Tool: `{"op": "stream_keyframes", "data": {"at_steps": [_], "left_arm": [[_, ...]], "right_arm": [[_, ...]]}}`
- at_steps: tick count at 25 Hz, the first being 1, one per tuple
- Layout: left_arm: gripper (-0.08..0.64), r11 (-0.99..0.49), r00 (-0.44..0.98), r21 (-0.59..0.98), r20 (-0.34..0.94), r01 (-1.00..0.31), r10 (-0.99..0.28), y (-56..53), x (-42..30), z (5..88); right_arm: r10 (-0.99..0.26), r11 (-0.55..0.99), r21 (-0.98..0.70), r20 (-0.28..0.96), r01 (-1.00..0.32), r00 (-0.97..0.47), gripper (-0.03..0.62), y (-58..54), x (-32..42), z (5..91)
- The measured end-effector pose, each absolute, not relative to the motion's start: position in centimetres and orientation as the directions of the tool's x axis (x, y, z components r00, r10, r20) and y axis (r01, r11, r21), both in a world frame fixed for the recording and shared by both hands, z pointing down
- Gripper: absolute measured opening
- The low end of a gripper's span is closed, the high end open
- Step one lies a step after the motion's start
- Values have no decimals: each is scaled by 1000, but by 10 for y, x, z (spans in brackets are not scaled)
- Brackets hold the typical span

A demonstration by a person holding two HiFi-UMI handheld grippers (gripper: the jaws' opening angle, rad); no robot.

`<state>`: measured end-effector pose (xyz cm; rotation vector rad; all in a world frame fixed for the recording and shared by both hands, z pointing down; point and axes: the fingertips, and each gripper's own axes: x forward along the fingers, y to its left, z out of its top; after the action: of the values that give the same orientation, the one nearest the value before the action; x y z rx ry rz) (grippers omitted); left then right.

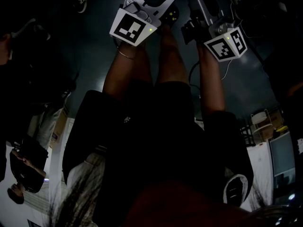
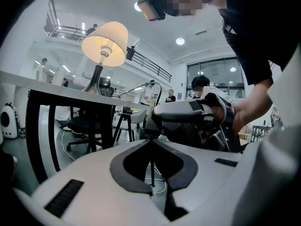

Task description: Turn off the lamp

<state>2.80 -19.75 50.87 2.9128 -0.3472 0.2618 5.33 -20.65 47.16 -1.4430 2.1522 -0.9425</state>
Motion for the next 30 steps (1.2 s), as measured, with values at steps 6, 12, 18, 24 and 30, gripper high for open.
{"op": "stream_keyframes", "data": {"at_steps": [6,12,18,24,30], "left_arm": [[17,-954,956,171,205,-246,-209,-198,29,510],[17,-956,960,177,199,-233,-197,-197,30,512],[17,-955,963,193,192,-225,-188,-196,30,515],[18,-960,965,180,188,-215,-181,-196,29,520],[17,-965,964,156,197,-212,-180,-196,29,519]], "right_arm": [[-916,248,-717,45,-651,-399,72,-207,53,470],[-915,246,-724,46,-644,-402,71,-206,54,472],[-914,239,-739,48,-629,-403,69,-205,54,476],[-915,224,-775,41,-591,-402,69,-203,55,481],[-924,222,-825,-9,-519,-381,69,-202,58,482]]}}
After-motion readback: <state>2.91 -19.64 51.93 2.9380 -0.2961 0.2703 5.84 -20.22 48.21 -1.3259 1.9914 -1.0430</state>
